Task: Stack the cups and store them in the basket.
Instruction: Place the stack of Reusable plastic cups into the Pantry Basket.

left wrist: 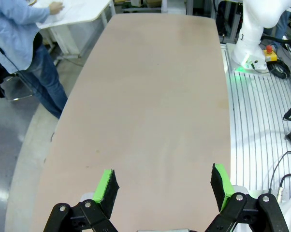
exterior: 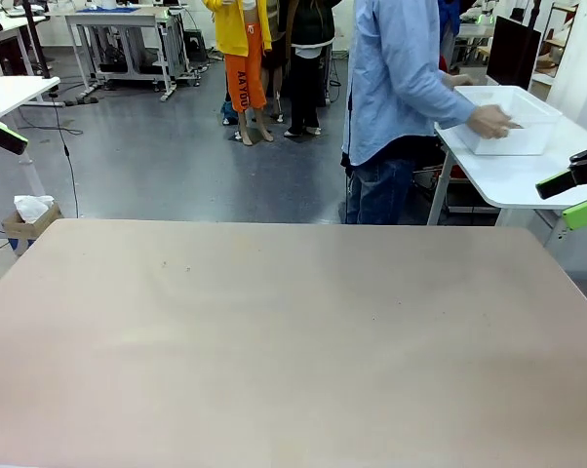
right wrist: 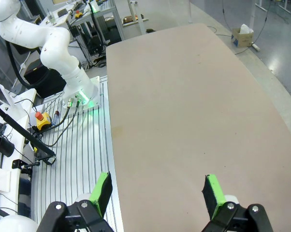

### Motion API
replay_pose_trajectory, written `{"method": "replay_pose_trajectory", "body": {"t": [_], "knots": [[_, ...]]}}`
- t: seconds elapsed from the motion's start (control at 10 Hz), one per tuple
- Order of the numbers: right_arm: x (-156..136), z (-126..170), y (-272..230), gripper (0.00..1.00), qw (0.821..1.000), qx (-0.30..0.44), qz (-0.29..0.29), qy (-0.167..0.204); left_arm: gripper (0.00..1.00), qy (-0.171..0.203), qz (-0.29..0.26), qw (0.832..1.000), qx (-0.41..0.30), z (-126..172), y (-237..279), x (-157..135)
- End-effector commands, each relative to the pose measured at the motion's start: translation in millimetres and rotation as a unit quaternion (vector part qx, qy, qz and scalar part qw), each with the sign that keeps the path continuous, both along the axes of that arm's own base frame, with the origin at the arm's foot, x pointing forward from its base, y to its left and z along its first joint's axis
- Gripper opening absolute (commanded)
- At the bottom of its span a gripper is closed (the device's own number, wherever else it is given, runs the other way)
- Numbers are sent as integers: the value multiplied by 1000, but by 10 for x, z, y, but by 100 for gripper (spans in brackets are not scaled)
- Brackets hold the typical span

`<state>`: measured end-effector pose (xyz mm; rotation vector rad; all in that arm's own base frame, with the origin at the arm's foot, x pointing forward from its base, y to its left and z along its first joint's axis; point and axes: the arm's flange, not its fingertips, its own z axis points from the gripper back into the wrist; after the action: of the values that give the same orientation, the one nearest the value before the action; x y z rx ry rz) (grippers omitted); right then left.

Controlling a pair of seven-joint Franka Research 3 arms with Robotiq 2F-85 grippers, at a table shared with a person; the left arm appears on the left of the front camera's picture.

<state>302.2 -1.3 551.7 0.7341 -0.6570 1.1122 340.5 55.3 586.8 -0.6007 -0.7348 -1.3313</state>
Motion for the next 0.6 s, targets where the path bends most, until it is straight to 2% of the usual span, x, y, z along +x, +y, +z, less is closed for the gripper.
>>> {"method": "replay_pose_trajectory", "body": {"t": [0.0, 0.5], "knots": [[10, 15, -12, 100, 1000, 10, 7, -10, 100, -1, -1, 1000, -7, 28, -12, 1], [10, 15, -12, 100, 1000, 10, 7, -10, 100, -1, -1, 1000, -7, 28, -12, 1]]}}
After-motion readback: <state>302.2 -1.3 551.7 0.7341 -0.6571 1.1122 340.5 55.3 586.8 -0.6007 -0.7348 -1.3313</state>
